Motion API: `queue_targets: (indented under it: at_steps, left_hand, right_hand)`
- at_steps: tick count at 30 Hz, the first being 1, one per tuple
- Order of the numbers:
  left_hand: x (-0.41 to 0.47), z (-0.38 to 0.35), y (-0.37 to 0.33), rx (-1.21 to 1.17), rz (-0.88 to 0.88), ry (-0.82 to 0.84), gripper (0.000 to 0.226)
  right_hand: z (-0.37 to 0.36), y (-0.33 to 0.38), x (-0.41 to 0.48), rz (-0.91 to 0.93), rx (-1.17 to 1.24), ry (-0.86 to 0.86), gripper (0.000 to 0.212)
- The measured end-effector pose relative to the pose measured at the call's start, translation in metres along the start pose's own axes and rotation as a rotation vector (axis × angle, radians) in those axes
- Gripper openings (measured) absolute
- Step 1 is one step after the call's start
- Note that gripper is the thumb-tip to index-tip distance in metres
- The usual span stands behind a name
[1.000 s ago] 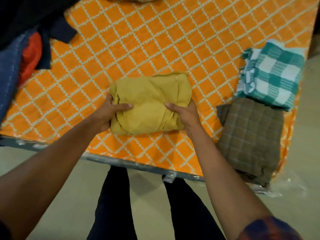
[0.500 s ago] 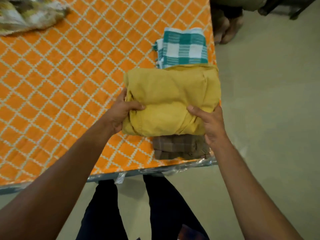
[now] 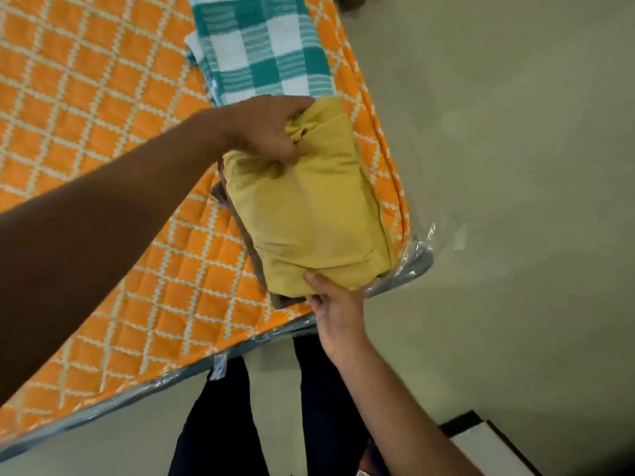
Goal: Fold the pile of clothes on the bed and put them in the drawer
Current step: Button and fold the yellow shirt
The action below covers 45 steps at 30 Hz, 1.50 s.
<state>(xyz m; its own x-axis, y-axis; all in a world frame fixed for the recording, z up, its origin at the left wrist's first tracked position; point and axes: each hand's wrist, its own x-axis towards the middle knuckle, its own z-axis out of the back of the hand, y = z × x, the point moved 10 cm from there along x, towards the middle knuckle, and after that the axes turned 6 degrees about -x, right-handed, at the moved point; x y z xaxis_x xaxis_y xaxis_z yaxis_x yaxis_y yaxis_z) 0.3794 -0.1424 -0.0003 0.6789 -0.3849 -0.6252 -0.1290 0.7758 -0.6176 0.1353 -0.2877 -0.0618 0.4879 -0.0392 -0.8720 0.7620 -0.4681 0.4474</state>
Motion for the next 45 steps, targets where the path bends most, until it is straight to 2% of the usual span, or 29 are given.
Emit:
queue_targets:
  at_steps: [2,4,5,7,8,10,12,15,16,17,18,20,23,25,27,29,30,32,34,37,39,42,45]
  left_hand:
    - [0.008,-0.012,0.009,0.191,0.049,0.026,0.100]
    - [0.016,-0.019,0.013,0.325,0.093,-0.025,0.098]
    - [0.016,-0.017,0.011,0.368,0.099,-0.086,0.094]
    - [0.003,-0.004,0.002,0.367,0.059,-0.293,0.090]
    - [-0.012,0.004,-0.002,0.335,0.027,-0.439,0.088]
    - [-0.052,0.010,-0.003,0.251,-0.037,-0.727,0.085]
    - [-0.079,-0.004,0.001,0.269,-0.048,-0.861,0.082]
    - [-0.079,-0.047,0.031,0.256,0.072,-0.780,0.078]
    - [-0.078,-0.060,0.042,0.219,0.097,-0.759,0.077]
    - [-0.075,-0.067,0.053,0.178,0.109,-0.753,0.075]
    - [-0.074,-0.072,0.061,0.137,0.113,-0.759,0.074]
    - [-0.072,-0.071,0.070,0.065,0.127,-0.786,0.075]
    - [-0.068,-0.066,0.072,-0.014,0.143,-0.761,0.081]
    - [-0.073,-0.061,0.079,-0.076,0.087,-0.757,0.083]
    - [-0.086,-0.057,0.093,-0.151,0.022,-0.768,0.082]
    - [-0.109,-0.054,0.127,-0.270,0.017,-0.816,0.080]
    - [-0.128,-0.054,0.155,-0.336,0.053,-0.842,0.078]
    - [-0.186,-0.059,0.225,-0.398,0.178,-0.911,0.071]
    - [-0.261,-0.063,0.296,-0.398,0.277,-0.973,0.065]
    - [-0.400,-0.074,0.398,-0.326,0.454,-1.088,0.059]
    - [-0.500,-0.086,0.465,-0.271,0.613,-1.171,0.059]
    - [-0.631,-0.118,0.543,-0.212,0.893,-1.181,0.069]
    - [-0.707,-0.165,0.605,-0.342,1.115,-1.069,0.087]
  right_hand:
    - [-0.008,-0.012,0.002,-0.029,-0.031,-0.017,0.058]
    - [-0.010,-0.013,0.002,-0.078,-0.086,-0.026,0.060]
    - [-0.010,-0.011,-0.001,-0.093,-0.147,-0.015,0.054]
    - [-0.004,-0.006,-0.011,-0.127,-0.308,-0.010,0.022]
    - [0.001,-0.002,-0.021,-0.133,-0.436,-0.001,0.026]
    - [0.009,0.009,-0.036,-0.039,-0.832,0.052,0.057]
    - [-0.005,0.042,-0.053,0.346,-1.174,0.062,0.063]
    - [-0.064,0.109,-0.085,1.076,-1.200,0.065,0.034]
    - [-0.088,0.123,-0.083,1.245,-1.255,0.060,0.026]
    - [-0.111,0.133,-0.069,1.335,-1.374,0.031,0.034]
    - [-0.129,0.139,-0.042,1.317,-1.538,-0.003,0.048]
    - [-0.144,0.141,0.017,1.111,-1.858,-0.068,0.069]
    - [-0.135,0.131,0.069,0.893,-1.986,0.011,0.071]
    - [-0.134,0.131,0.068,0.913,-2.020,-0.024,0.071]
    - [-0.139,0.135,0.049,0.975,-2.030,-0.131,0.070]
    - [-0.158,0.133,0.017,1.145,-1.970,-0.260,0.065]
    - [-0.177,0.121,-0.002,1.267,-1.923,-0.261,0.060]
    - [-0.230,0.064,-0.030,1.457,-1.890,-0.043,0.048]
    - [-0.289,-0.011,-0.047,1.520,-1.893,0.270,0.038]
    - [-0.367,-0.155,-0.064,1.340,-1.968,0.759,0.038]
    - [-0.417,-0.255,-0.083,1.292,-2.049,1.026,0.042]
    - [-0.483,-0.385,-0.120,1.350,-2.116,1.286,0.054]
    - [-0.535,-0.479,-0.161,1.412,-2.094,1.424,0.070]
